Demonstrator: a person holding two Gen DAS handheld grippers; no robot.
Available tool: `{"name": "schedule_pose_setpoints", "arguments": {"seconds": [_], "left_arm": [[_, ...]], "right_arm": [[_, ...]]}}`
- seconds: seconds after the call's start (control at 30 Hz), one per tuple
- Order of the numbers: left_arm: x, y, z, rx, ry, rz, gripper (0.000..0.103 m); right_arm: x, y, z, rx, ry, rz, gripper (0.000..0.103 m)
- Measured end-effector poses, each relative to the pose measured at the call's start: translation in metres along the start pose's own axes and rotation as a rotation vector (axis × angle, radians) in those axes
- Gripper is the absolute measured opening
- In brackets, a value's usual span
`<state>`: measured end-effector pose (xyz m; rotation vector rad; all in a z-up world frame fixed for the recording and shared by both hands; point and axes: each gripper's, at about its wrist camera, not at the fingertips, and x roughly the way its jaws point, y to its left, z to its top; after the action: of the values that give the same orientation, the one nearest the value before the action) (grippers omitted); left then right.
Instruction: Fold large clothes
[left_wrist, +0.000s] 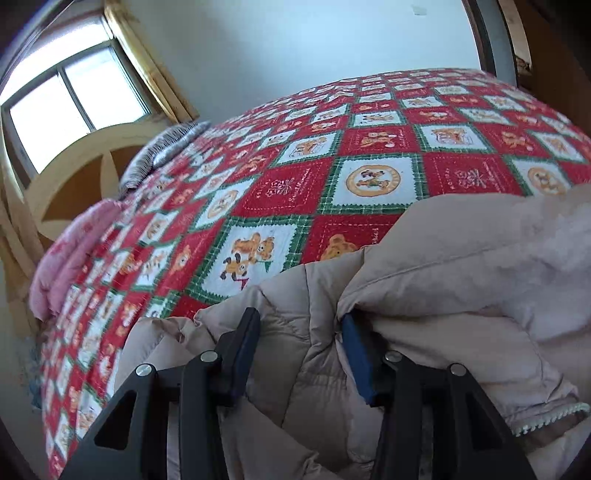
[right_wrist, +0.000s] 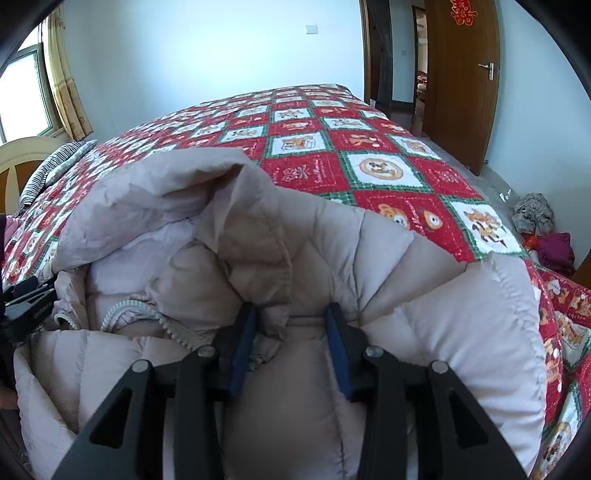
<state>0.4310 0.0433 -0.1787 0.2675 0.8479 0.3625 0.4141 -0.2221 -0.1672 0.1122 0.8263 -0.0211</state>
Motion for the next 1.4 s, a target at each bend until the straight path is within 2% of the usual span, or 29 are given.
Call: {"name": "schedule_pose_setpoints", "arguments": {"seconds": [0.17, 0.2, 0.27, 0.37, 0.47, 0.57, 0.6, 0.67, 0.7, 0.73, 0.8, 0.93, 1.07, 1.1, 1.13, 1.17, 1.27, 1.33, 1.4], "left_arm": [[0.0, 0.002, 0.0, -0.012, -0.003, -0.016, 0.049], [0.0, 0.002, 0.0, -0.012, -0.005, -0.016, 0.049], [-0.002, 0.002, -0.001, -0.012, -0.009, -0.013, 0.049], [-0.003, 0.001, -0.001, -0.008, -0.014, -0.007, 0.049], [-0.004, 0.001, -0.002, -0.008, -0.015, -0.01, 0.049], [-0.004, 0.001, -0.002, -0.011, -0.014, -0.017, 0.049], [-0.004, 0.001, -0.002, -0.012, -0.015, -0.02, 0.049], [-0.004, 0.002, -0.002, -0.018, -0.014, -0.03, 0.049], [-0.003, 0.004, -0.002, -0.023, -0.013, -0.038, 0.049], [-0.004, 0.005, -0.002, -0.029, -0.013, -0.048, 0.051], [-0.005, 0.012, -0.002, -0.057, -0.012, -0.1, 0.053], [-0.025, 0.032, -0.003, -0.085, -0.013, -0.229, 0.053], [-0.083, 0.053, 0.008, -0.095, -0.146, -0.328, 0.054], [-0.095, 0.052, 0.018, -0.085, -0.178, -0.334, 0.06], [-0.102, 0.048, 0.034, -0.08, -0.202, -0.332, 0.072], [-0.103, 0.045, 0.046, -0.087, -0.201, -0.329, 0.076], [-0.08, 0.013, 0.077, -0.087, -0.147, -0.283, 0.077], [-0.064, -0.01, 0.075, -0.036, -0.118, -0.272, 0.077], [-0.037, -0.033, 0.054, 0.023, -0.057, -0.217, 0.077]], "right_arm": [[-0.014, 0.0, 0.003, 0.002, 0.004, -0.016, 0.044], [-0.023, -0.002, 0.004, 0.016, -0.017, -0.011, 0.044], [-0.055, -0.007, 0.015, 0.053, -0.127, -0.003, 0.045], [-0.072, -0.001, 0.059, 0.05, -0.189, 0.008, 0.047], [-0.051, 0.009, 0.105, 0.088, -0.17, 0.03, 0.047], [-0.008, 0.017, 0.123, 0.101, -0.047, 0.067, 0.047], [0.006, 0.018, 0.119, 0.113, -0.001, 0.081, 0.047], [0.033, 0.019, 0.096, 0.128, 0.145, 0.121, 0.047], [0.04, 0.02, 0.081, 0.108, 0.191, 0.117, 0.047], [0.043, 0.024, 0.062, 0.061, 0.202, 0.1, 0.047], [0.035, 0.028, 0.034, -0.035, 0.096, 0.081, 0.047], [0.032, 0.022, 0.027, -0.019, 0.069, 0.096, 0.047], [0.031, 0.03, 0.026, -0.06, 0.062, 0.059, 0.048], [0.031, 0.03, 0.026, -0.062, 0.058, 0.055, 0.048], [0.029, 0.031, 0.026, -0.064, 0.055, 0.052, 0.048], [0.029, 0.032, 0.026, -0.067, 0.053, 0.048, 0.048], [0.031, 0.031, 0.028, -0.071, 0.049, 0.046, 0.048], [0.031, 0.03, 0.027, -0.066, 0.048, 0.054, 0.048], [0.031, 0.029, 0.027, -0.064, 0.048, 0.06, 0.048]]}}
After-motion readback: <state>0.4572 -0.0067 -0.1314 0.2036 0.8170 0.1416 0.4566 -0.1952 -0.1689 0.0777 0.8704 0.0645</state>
